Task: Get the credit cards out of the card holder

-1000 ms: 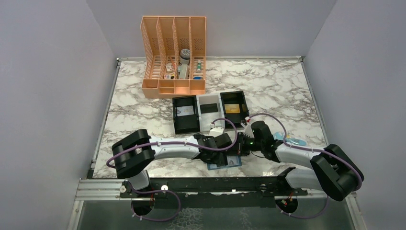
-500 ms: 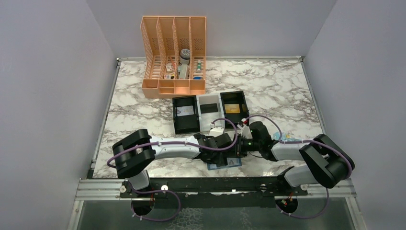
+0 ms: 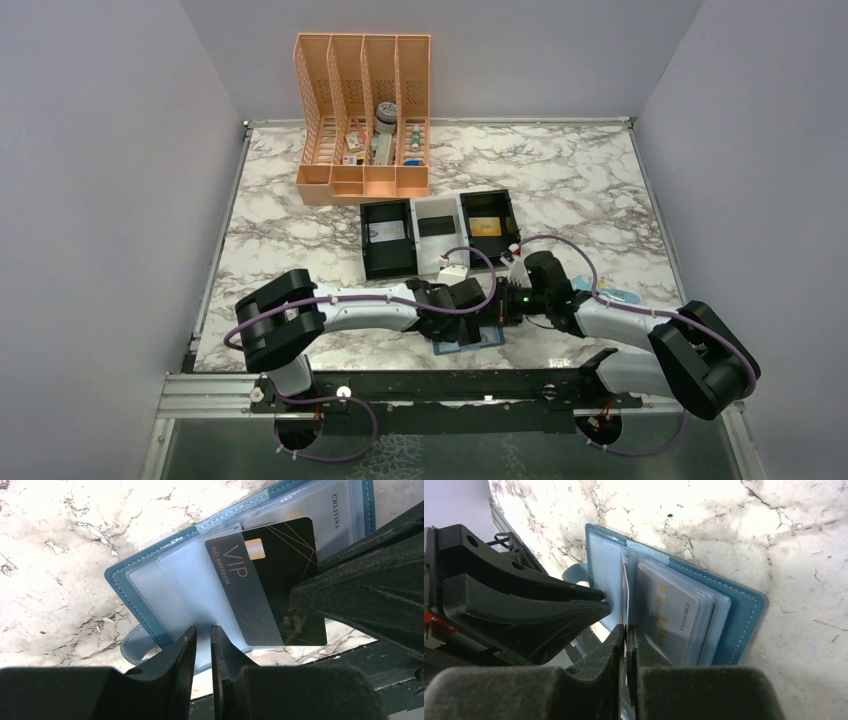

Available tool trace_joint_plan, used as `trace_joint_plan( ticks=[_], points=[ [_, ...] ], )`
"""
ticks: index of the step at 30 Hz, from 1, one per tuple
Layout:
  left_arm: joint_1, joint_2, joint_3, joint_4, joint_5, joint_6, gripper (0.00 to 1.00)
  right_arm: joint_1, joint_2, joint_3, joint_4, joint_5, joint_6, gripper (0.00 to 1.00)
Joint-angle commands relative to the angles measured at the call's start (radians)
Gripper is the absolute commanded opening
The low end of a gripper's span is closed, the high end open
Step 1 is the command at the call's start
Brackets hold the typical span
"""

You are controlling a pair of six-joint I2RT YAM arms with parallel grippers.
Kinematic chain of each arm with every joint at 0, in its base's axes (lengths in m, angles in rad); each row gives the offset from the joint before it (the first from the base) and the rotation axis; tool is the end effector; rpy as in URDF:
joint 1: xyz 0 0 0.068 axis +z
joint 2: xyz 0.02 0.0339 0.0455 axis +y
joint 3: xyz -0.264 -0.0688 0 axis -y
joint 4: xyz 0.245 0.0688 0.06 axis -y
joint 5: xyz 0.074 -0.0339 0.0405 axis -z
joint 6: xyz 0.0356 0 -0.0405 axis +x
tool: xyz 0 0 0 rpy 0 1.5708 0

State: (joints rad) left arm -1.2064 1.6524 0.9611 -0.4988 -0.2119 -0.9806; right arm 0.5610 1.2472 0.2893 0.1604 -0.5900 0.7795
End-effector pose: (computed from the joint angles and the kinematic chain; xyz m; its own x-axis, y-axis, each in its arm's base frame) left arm 0.1171 -0.2860 0.1656 -0.9199 0.1326 -0.3690 0.2180 0.9552 -0.2000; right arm 0.1575 0.1223 0.1238 -0.9730 0.0784 -0.2170 -0.1226 0.6210 0.7742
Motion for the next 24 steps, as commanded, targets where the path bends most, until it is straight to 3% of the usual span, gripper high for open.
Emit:
trace_joint_plan(
  ticks=[1, 8, 11, 20, 24],
  points=[
    [0.0, 0.062, 0.0, -0.067, -0.05, 0.016, 0.2, -0.008, 0.019, -0.002, 0.034, -0.028, -0.011, 0.12],
    [-0.001, 0.075, 0.009, -0.067, -0.044, 0.02, 0.2, -0.007, 0.103, -0.073, 0.271, -0.095, 0.108, 0.27],
    [0.001, 0.074, 0.008, -0.067, -0.045, 0.02, 0.2, -0.006, 0.103, -0.09, 0.305, -0.095, 0.124, 0.27],
    [0.0, 0.07, 0.01, -0.068, -0.047, 0.022, 0.19, -0.006, 0.137, -0.081, 0.305, -0.1, 0.12, 0.02],
    [0.0, 0.04, 0.0, -0.076, -0.073, 0.014, 0.19, -0.006, 0.039, -0.052, 0.158, 0.008, 0.09, 0.01]
  ],
)
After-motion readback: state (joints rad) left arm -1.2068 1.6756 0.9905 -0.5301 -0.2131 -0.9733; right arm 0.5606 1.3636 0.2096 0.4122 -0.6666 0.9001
